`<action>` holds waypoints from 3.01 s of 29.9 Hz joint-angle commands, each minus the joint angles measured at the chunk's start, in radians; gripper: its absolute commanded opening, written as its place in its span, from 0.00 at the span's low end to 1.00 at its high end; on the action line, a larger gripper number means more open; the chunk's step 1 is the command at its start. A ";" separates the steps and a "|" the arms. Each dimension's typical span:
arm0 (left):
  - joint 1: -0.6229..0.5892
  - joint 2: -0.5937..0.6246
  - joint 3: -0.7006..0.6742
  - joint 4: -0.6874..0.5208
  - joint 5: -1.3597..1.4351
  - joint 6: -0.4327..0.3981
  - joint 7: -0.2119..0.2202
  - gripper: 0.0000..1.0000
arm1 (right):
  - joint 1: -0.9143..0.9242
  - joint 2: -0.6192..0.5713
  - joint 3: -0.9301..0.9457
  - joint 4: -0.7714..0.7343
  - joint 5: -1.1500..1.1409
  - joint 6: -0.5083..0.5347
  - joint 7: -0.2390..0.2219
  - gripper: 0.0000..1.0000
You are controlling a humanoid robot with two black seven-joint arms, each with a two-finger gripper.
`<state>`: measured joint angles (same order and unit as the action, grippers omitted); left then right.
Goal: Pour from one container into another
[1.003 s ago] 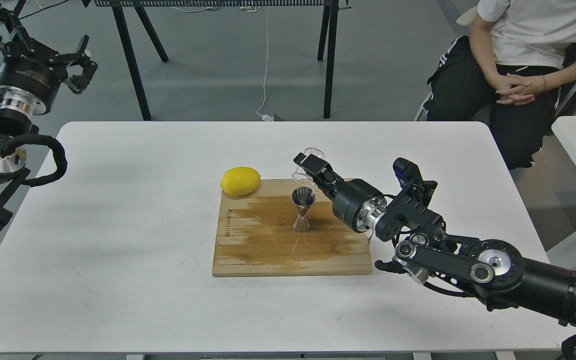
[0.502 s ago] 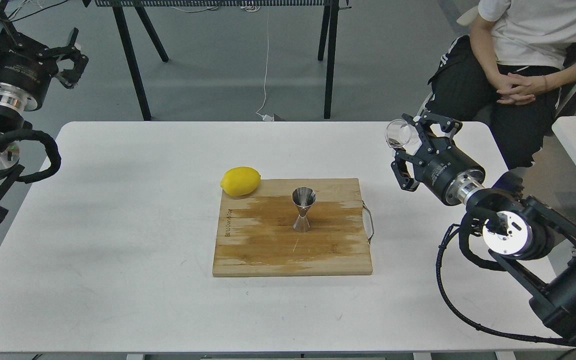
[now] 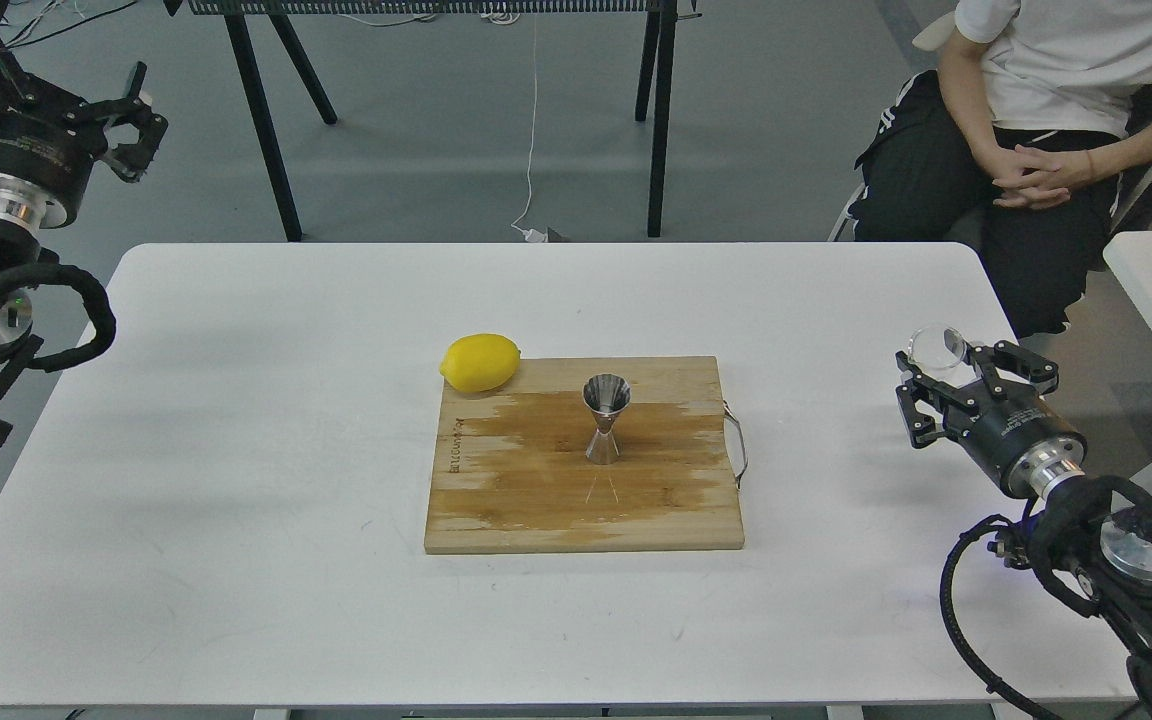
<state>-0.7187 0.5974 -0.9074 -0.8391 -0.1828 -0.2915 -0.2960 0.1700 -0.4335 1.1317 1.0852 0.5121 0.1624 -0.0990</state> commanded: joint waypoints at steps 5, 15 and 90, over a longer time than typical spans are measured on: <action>0.001 -0.001 0.001 0.000 0.000 -0.002 0.001 1.00 | 0.017 0.103 0.003 -0.114 0.016 0.028 -0.033 0.40; 0.002 -0.002 0.001 0.000 0.000 -0.002 0.001 1.00 | 0.072 0.248 -0.006 -0.307 0.013 0.075 -0.030 0.48; 0.004 -0.010 0.007 0.012 0.002 -0.002 0.000 1.00 | 0.261 0.006 0.131 -0.137 -0.095 0.209 0.024 1.00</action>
<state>-0.7155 0.5974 -0.9051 -0.8384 -0.1810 -0.2934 -0.2972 0.3532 -0.4096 1.2603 0.9643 0.4810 0.3623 -0.0930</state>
